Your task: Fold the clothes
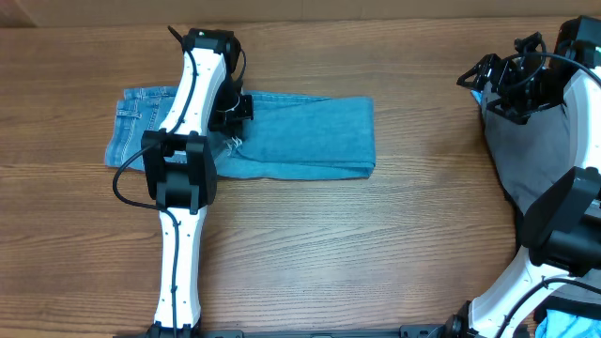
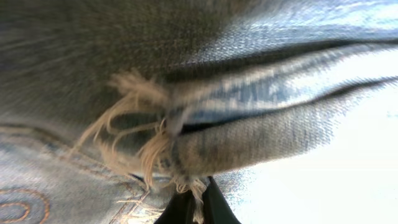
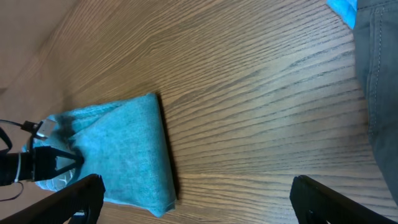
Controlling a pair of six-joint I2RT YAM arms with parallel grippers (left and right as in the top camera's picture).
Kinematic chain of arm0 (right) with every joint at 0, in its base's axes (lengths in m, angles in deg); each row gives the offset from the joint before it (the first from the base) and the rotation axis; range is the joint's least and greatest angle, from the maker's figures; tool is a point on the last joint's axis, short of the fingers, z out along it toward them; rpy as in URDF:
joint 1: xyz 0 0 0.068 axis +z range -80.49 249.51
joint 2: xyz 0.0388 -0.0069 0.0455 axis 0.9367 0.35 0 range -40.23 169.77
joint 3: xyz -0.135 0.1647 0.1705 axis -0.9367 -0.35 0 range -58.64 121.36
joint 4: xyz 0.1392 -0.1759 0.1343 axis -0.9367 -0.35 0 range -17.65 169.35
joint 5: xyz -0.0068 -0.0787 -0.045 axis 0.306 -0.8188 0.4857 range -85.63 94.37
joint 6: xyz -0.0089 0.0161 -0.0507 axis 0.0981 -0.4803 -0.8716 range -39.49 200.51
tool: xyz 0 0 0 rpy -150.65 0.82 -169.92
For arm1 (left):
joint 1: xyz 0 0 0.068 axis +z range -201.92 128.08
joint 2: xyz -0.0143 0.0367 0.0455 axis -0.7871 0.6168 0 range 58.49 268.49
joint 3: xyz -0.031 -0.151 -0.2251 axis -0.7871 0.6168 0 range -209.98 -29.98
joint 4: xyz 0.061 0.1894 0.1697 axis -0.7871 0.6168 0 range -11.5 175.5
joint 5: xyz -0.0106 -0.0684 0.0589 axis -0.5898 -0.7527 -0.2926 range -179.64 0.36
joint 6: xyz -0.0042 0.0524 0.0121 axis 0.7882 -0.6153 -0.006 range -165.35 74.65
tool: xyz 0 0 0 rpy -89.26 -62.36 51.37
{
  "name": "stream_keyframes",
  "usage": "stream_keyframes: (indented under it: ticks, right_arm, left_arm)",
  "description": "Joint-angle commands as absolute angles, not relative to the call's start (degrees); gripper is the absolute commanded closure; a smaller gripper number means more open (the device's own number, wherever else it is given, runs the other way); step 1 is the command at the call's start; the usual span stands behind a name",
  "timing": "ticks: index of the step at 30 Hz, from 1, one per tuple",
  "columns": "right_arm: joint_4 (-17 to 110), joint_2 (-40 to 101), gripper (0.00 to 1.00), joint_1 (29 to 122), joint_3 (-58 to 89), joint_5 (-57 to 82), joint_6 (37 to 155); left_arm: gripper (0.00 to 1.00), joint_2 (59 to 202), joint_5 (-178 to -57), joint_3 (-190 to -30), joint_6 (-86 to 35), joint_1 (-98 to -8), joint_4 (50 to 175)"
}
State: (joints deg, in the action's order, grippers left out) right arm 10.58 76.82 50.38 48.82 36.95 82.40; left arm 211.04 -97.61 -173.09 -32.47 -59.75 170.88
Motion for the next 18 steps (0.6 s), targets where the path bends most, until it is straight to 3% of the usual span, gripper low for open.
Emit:
stream_keyframes:
  ticks: [1,15,16,17,18]
  right_arm:
    - [10.71,75.78,0.0,50.35,49.35,36.99,82.18]
    - [10.71,75.78,0.0,50.35,49.35,36.99,82.18]
    - [10.71,75.78,0.0,50.35,49.35,36.99,82.18]
    - [10.71,75.78,0.0,50.35,49.35,36.99,82.18]
    - [10.71,75.78,0.0,50.35,49.35,36.99,82.18]
  left_arm:
    - [0.96,211.48,-99.73,-179.21,-33.58,-59.78,171.25]
    - [0.93,211.48,-89.0,-181.66,-32.88,-59.75,171.04]
    - [0.87,211.48,-89.02,-181.66,-32.88,-59.73,170.99]
    - [0.49,211.48,-89.04,-181.66,-32.9,-59.75,171.04]
    - [0.21,211.48,-89.04,-181.66,-32.9,-59.73,171.08]
